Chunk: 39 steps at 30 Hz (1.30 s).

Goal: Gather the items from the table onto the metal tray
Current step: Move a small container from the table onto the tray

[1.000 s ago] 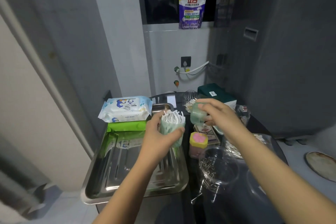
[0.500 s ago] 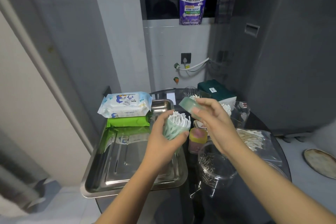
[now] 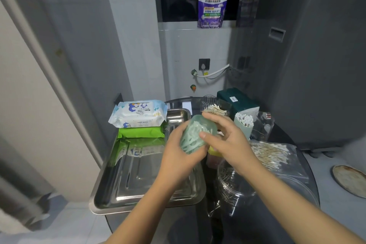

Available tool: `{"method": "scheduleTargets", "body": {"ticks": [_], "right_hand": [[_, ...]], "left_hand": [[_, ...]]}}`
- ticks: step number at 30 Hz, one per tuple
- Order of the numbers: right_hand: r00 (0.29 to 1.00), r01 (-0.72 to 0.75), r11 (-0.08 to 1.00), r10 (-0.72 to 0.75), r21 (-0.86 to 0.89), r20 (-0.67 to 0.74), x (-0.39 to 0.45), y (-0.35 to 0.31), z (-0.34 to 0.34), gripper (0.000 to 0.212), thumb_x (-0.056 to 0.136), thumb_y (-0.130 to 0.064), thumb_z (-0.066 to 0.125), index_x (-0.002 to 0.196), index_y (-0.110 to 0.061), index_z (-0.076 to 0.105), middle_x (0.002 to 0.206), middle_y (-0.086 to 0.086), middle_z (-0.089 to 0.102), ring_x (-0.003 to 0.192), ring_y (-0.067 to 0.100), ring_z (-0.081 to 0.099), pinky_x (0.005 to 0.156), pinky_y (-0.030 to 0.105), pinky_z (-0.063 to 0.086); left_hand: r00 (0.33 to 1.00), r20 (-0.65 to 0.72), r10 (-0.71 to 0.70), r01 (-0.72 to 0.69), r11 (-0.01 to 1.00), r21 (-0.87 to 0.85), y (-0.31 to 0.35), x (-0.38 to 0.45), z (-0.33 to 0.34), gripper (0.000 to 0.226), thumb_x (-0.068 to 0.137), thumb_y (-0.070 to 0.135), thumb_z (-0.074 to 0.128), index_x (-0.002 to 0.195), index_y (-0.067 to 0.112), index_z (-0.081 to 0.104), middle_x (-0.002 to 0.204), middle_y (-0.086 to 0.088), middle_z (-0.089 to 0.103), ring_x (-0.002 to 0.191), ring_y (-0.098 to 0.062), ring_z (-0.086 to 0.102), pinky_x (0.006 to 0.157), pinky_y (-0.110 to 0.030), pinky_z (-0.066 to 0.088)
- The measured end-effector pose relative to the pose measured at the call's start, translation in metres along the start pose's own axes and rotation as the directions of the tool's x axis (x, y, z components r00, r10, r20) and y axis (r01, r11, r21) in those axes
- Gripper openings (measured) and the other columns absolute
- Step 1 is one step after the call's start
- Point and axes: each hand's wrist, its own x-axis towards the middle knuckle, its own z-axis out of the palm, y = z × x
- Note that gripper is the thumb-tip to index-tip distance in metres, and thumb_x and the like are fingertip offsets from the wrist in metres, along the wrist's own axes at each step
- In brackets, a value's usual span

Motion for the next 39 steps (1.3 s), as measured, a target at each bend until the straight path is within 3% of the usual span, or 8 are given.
{"method": "scheduleTargets", "body": {"ticks": [5, 12, 30, 34, 37, 39], "right_hand": [[0.996, -0.069, 0.997, 0.066, 0.044, 0.063, 0.002, 0.000, -0.003, 0.048, 0.080, -0.005, 0.070, 0.122, -0.025, 0.058, 0.118, -0.010, 0.060, 0.097, -0.003, 0.064, 0.079, 0.022, 0.056], [0.993, -0.078, 0.997, 0.077, 0.007, 0.093, 0.003, 0.002, -0.003, 0.050, 0.078, -0.012, 0.073, 0.122, -0.028, 0.056, 0.118, -0.008, 0.062, 0.103, 0.002, 0.063, 0.088, 0.027, 0.055], [0.986, -0.052, 0.998, 0.057, -0.032, 0.160, 0.003, 0.000, -0.008, 0.056, 0.072, -0.010, 0.077, 0.122, -0.024, 0.056, 0.116, -0.009, 0.060, 0.097, -0.006, 0.062, 0.079, 0.014, 0.052], [0.965, -0.124, 0.992, 0.125, -0.019, 0.232, 0.007, -0.001, -0.013, 0.059, 0.063, -0.028, 0.078, 0.118, -0.030, 0.057, 0.115, -0.002, 0.062, 0.091, 0.008, 0.068, 0.079, 0.030, 0.057], [0.955, -0.161, 0.986, 0.165, -0.039, 0.246, 0.008, -0.002, -0.015, 0.057, 0.062, -0.032, 0.076, 0.116, -0.035, 0.057, 0.114, -0.003, 0.062, 0.079, 0.006, 0.070, 0.075, 0.026, 0.056], [0.954, -0.164, 0.985, 0.174, -0.061, 0.244, 0.007, -0.003, -0.016, 0.055, 0.064, -0.036, 0.073, 0.117, -0.037, 0.057, 0.115, -0.007, 0.062, 0.085, 0.004, 0.070, 0.079, 0.025, 0.056]], "left_hand": [[1.000, 0.021, 0.002, -0.002, 1.000, -0.006, -0.003, 0.002, -0.003, 0.067, 0.061, 0.038, 0.075, 0.125, 0.031, 0.055, 0.121, -0.001, 0.062, 0.108, -0.012, 0.064, 0.093, -0.040, 0.054], [0.999, 0.042, 0.013, -0.013, 1.000, 0.003, -0.006, 0.003, -0.001, 0.064, 0.062, 0.035, 0.076, 0.123, 0.037, 0.056, 0.122, 0.001, 0.062, 0.111, -0.013, 0.063, 0.096, -0.043, 0.052], [0.995, 0.067, 0.072, -0.076, 0.995, 0.062, -0.006, 0.002, -0.005, 0.061, 0.066, 0.033, 0.076, 0.124, 0.038, 0.056, 0.117, 0.004, 0.060, 0.109, -0.009, 0.061, 0.095, -0.038, 0.052], [0.995, 0.068, 0.066, -0.069, 0.997, 0.043, -0.007, 0.003, -0.006, 0.073, 0.063, 0.043, 0.078, 0.131, 0.030, 0.054, 0.121, 0.001, 0.059, 0.112, -0.010, 0.060, 0.098, -0.039, 0.051], [0.994, 0.096, 0.048, -0.051, 0.998, 0.026, -0.009, 0.005, -0.006, 0.078, 0.063, 0.044, 0.079, 0.134, 0.028, 0.052, 0.123, 0.000, 0.060, 0.114, -0.011, 0.060, 0.098, -0.038, 0.050], [0.993, 0.114, 0.031, -0.031, 0.999, -0.009, -0.010, 0.006, -0.007, 0.077, 0.064, 0.041, 0.080, 0.134, 0.027, 0.052, 0.124, 0.000, 0.061, 0.114, -0.011, 0.061, 0.095, -0.032, 0.051]]}}
